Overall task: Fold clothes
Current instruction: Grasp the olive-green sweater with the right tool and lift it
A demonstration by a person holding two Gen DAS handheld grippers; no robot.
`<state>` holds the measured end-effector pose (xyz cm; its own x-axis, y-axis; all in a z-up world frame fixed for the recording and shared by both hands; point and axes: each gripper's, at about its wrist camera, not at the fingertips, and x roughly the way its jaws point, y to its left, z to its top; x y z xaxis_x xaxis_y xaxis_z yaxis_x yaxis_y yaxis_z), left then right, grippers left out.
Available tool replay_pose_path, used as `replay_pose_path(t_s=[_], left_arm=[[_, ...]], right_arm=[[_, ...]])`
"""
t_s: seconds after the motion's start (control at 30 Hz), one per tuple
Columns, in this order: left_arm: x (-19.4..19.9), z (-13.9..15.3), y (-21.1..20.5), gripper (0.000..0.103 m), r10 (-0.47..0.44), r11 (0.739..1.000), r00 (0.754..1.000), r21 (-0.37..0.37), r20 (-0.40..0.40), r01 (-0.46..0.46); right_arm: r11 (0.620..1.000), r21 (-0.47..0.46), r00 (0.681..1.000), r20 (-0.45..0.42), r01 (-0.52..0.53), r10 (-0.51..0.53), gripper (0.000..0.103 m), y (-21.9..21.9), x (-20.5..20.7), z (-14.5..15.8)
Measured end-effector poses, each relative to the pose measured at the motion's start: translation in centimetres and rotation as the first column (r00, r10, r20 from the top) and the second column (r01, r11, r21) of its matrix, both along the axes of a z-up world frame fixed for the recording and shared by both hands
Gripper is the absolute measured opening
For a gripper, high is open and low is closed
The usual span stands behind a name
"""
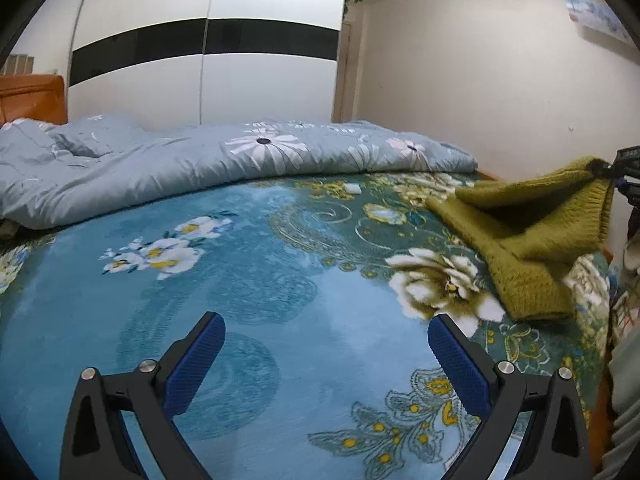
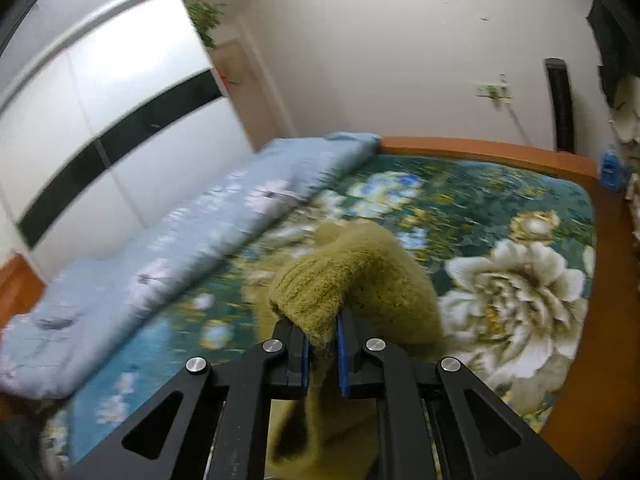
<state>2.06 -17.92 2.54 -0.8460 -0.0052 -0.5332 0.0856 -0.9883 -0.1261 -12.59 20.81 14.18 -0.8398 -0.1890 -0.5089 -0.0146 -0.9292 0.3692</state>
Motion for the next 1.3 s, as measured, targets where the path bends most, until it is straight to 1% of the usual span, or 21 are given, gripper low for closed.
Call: replay_pose_path(t_s=[0.1,0.17,0.23,0.3,0.37,0.47,0.57,0.67,0.77,0.83,0.9,0.93,0.97,1.0,1.1,1.17,1.27,1.3], left_arm=[[1.3,0.9,-2.0,0.103,0.025,0.999,1.000,0.039,-0.011,-0.025],[2.2,1.3,-3.4,0.103,0.048,0.997,0.999,0.057,-0.022,-0.047],[3.2,1.6,-5.0,0.103,0.078,0.995,0.996,0.071,-0.031,-0.076],[4.1,1.9,-6.5,0.103,0.107,0.991,0.993,0.084,-0.038,-0.104],[5.2,2.1,-8.4,0.103,0.139,0.986,0.989,0.104,-0.042,-0.134],[6.6,2.3,-10.7,0.103,0.185,0.977,0.982,0.119,-0.046,-0.179],[8.0,2.5,-13.1,0.103,0.232,0.966,0.971,0.133,-0.050,-0.224],[9.6,2.8,-15.7,0.103,0.286,0.951,0.956,0.143,-0.059,-0.276],[11.1,3.1,-18.0,0.103,0.337,0.934,0.939,0.147,-0.061,-0.326],[11.9,3.2,-19.3,0.103,0.367,0.922,0.928,0.157,-0.064,-0.354],[12.8,3.2,-20.5,0.103,0.391,0.910,0.918,0.174,-0.061,-0.376],[13.0,3.0,-21.0,0.103,0.400,0.905,0.915,0.182,-0.054,-0.384],[13.2,2.8,-21.6,0.103,0.410,0.898,0.911,0.196,-0.043,-0.394],[13.3,2.5,-21.9,0.103,0.415,0.892,0.909,0.209,-0.029,-0.401],[13.0,1.2,-23.0,0.103,0.418,0.875,0.908,0.252,0.036,-0.413],[12.9,0.2,-23.4,0.103,0.409,0.865,0.909,0.287,0.075,-0.413],[13.1,-0.7,-23.6,0.103,0.406,0.851,0.909,0.323,0.095,-0.414],[13.1,-0.8,-23.5,0.103,0.403,0.852,0.910,0.322,0.098,-0.412]], right_arm=[[0.996,-0.021,0.996,-0.024,-0.089,0.088,0.011,-2.8,1.3,2.6],[0.986,-0.041,0.986,-0.046,-0.160,0.158,0.011,-5.2,2.3,4.2],[0.973,-0.059,0.973,-0.072,-0.225,0.220,0.011,-7.6,2.9,5.6],[0.952,-0.089,0.954,-0.095,-0.291,0.283,0.011,-10.2,3.3,7.0],[0.932,-0.100,0.934,-0.117,-0.348,0.336,0.011,-13.0,3.5,8.4],[0.895,-0.120,0.899,-0.149,-0.430,0.412,0.011,-17.1,3.8,10.4],[0.850,-0.138,0.857,-0.179,-0.509,0.484,0.011,-21.4,3.9,12.6],[0.792,-0.167,0.805,-0.228,-0.587,0.548,0.011,-25.1,4.5,14.9],[0.739,-0.177,0.752,-0.289,-0.650,0.592,0.010,-27.8,5.9,17.4],[0.727,-0.150,0.727,-0.333,-0.670,0.601,0.010,-29.0,6.7,18.9],[0.713,-0.130,0.700,-0.372,-0.689,0.609,0.010,-29.5,7.4,19.4],[0.709,-0.121,0.692,-0.381,-0.695,0.613,0.010,-29.7,7.7,19.2],[0.711,-0.109,0.691,-0.375,-0.694,0.617,0.010,-29.9,7.8,18.5],[0.716,-0.104,0.698,-0.354,-0.690,0.622,0.010,-29.9,7.9,17.3],[0.745,-0.123,0.752,-0.198,-0.655,0.629,0.011,-28.1,7.9,10.0],[0.765,-0.130,0.776,-0.091,-0.630,0.624,0.011,-26.8,7.9,5.2],[0.795,-0.136,0.795,0.073,-0.591,0.603,0.011,-25.0,7.9,-2.1],[0.805,-0.136,0.796,0.127,-0.578,0.592,0.011,-24.4,7.9,-4.5]])
